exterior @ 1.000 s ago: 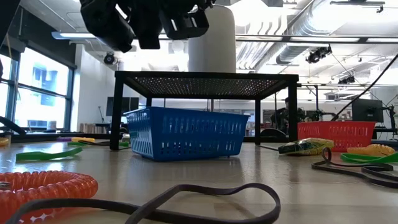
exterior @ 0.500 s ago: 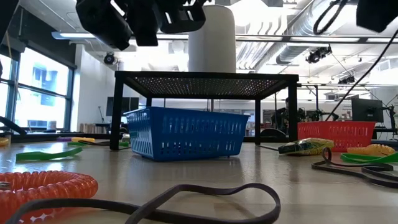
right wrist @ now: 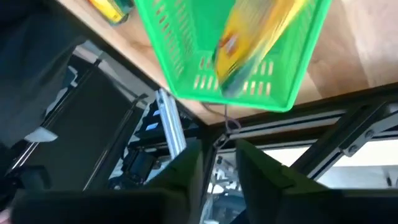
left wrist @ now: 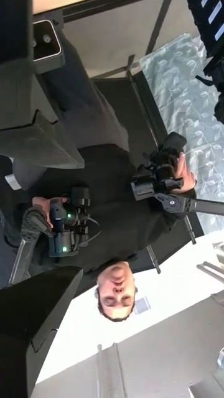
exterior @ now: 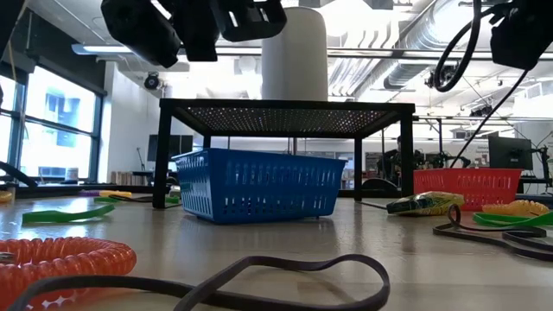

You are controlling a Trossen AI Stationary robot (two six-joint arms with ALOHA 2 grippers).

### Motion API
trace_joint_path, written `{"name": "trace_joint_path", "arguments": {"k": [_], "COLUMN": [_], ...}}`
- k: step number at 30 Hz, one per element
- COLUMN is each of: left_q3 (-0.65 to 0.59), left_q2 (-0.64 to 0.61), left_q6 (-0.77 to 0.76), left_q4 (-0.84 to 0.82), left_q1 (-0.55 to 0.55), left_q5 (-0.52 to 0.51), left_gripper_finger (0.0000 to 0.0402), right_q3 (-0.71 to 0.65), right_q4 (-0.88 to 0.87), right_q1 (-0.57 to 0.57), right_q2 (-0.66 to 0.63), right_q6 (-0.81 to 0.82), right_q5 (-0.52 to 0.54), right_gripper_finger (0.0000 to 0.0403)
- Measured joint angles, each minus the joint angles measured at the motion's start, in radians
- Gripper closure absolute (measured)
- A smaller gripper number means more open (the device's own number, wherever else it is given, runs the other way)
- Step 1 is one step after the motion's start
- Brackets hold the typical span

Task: Pick & Place Office Desk Supplies
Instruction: Put the yellow crayon box into the green bin, then put the violet rubber band into the blue bin

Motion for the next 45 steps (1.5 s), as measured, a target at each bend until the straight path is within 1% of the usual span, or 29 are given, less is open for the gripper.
{"name": "trace_joint_path", "arguments": {"k": [4, 7, 10, 12, 15, 17, 19, 21, 24, 28, 30, 31, 33, 35, 39, 43, 45], "left_q3": [0.0, 0.0, 0.0, 0.0, 0.0, 0.0, 0.0, 0.0, 0.0, 0.0, 0.0, 0.0, 0.0, 0.0, 0.0, 0.0, 0.0], "left_q2": [0.0, 0.0, 0.0, 0.0, 0.0, 0.0, 0.0, 0.0, 0.0, 0.0, 0.0, 0.0, 0.0, 0.0, 0.0, 0.0, 0.0], "left_q6": [0.008, 0.015, 0.02, 0.021, 0.022, 0.022, 0.024, 0.031, 0.043, 0.061, 0.064, 0.064, 0.064, 0.065, 0.065, 0.064, 0.063], "left_q4": [0.0, 0.0, 0.0, 0.0, 0.0, 0.0, 0.0, 0.0, 0.0, 0.0, 0.0, 0.0, 0.0, 0.0, 0.0, 0.0, 0.0], "left_q1": [-0.002, -0.002, -0.001, -0.001, -0.001, -0.001, -0.001, -0.001, 0.004, 0.016, 0.019, 0.022, 0.024, 0.024, 0.024, 0.024, 0.024], "left_q5": [0.001, 0.005, 0.006, 0.006, 0.011, 0.016, 0.02, 0.024, 0.028, 0.03, 0.029, 0.029, 0.029, 0.03, 0.043, 0.049, 0.049], "left_gripper_finger": [0.0139, 0.0139, 0.0139, 0.0139, 0.0139, 0.0139, 0.0139, 0.0139, 0.0139, 0.0139, 0.0139, 0.0139, 0.0139, 0.0139, 0.0139, 0.0139, 0.0139], "right_q3": [0.0, 0.0, 0.0, 0.0, -0.001, -0.001, -0.001, -0.001, -0.001, 0.0, 0.0, 0.0, 0.0, 0.0, 0.0, 0.0, 0.0], "right_q4": [-0.001, 0.0, 0.003, 0.007, 0.018, 0.044, 0.094, 0.172, 0.323, 0.522, 0.581, 0.596, 0.612, 0.611, 0.562, 0.505, 0.484], "right_q1": [-0.008, -0.022, -0.03, -0.021, 0.017, 0.054, 0.102, 0.156, 0.261, 0.392, 0.45, 0.475, 0.515, 0.549, 0.604, 0.625, 0.629], "right_q2": [0.0, -0.01, -0.037, -0.061, -0.133, -0.19, -0.246, -0.299, -0.355, -0.378, -0.361, -0.348, -0.31, -0.266, -0.169, -0.069, -0.025], "right_q6": [0.0, 0.01, 0.031, 0.073, 0.19, 0.294, 0.422, 0.517, 0.59, 0.576, 0.52, 0.497, 0.475, 0.466, 0.464, 0.464, 0.463], "right_q5": [0.002, -0.007, -0.069, -0.099, -0.09, -0.066, -0.002, 0.084, 0.262, 0.5, 0.571, 0.584, 0.58, 0.546, 0.433, 0.325, 0.292], "right_gripper_finger": [0.0259, 0.0238, 0.0234, 0.0235, 0.0237, 0.0237, 0.0237, 0.0237, 0.0237, 0.0237, 0.0237, 0.0237, 0.0237, 0.0238, 0.0238, 0.0238, 0.0238]}}
